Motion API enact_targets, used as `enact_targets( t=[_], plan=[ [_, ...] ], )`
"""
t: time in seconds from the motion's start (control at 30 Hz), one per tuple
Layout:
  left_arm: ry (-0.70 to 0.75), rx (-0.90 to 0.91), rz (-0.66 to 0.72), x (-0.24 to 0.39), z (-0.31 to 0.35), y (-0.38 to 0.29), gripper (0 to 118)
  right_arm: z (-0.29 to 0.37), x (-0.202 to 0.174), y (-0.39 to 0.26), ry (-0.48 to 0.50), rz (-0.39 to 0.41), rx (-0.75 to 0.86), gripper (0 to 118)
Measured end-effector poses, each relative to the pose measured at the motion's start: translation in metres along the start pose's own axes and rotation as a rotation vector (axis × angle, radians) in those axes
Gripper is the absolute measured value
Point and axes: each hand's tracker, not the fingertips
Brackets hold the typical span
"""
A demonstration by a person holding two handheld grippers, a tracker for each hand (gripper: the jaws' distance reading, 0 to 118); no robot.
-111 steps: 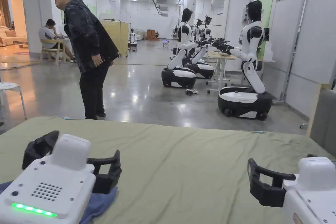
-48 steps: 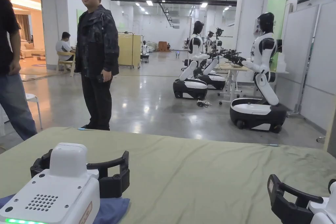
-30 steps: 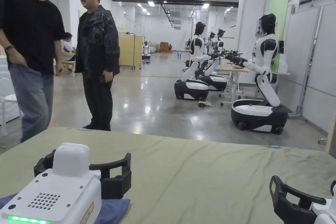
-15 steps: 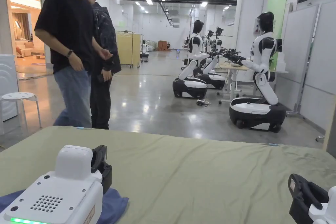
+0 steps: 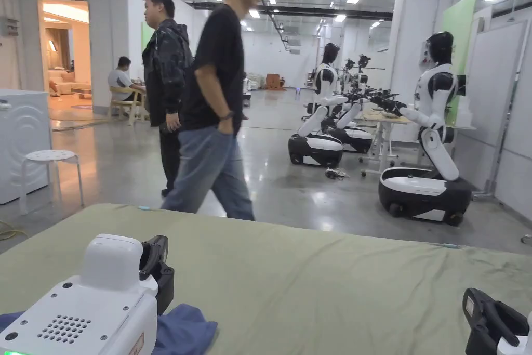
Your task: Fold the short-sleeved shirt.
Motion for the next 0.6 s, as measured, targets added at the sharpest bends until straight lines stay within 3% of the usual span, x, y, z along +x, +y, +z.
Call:
enact_targets(
  t=[0.13,0.43,0.6],
  plan=[
    [0.070,-0.002,-0.024,-0.023,0.025,0.002,0,-0.011,-0.022,0.001,0.079,-0.015,0.002,0],
    [0.331,-0.052,-0.077,-0.092,0.121,0.009,0,-0.044,-0.117,0.000,0.376,-0.044,0.011,0],
    [0.462,-0.089,-0.100,-0.114,0.170,0.007,0,-0.058,-0.164,-0.003,0.533,-0.097,-0.011,0]
  ],
)
